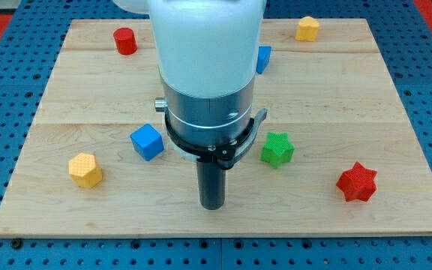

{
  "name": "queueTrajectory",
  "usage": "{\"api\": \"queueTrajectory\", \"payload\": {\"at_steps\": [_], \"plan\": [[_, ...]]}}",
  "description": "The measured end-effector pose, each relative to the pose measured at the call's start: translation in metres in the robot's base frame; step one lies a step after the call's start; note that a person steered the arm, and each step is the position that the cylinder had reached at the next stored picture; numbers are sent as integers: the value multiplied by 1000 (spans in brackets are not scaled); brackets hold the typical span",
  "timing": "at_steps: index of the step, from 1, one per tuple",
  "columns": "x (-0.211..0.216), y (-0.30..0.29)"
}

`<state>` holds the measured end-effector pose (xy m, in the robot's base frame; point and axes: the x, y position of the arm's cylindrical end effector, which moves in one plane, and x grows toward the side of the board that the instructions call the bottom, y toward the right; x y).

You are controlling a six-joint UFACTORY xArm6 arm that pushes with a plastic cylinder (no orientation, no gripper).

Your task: Move your arm left to the green star

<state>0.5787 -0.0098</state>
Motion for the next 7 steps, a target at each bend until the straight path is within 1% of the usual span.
{"api": "queueTrajectory", "payload": {"at_steps": [2,4,6,7], "plan": [[0,1],[-15,7],[-20,14],[-64,33]]}}
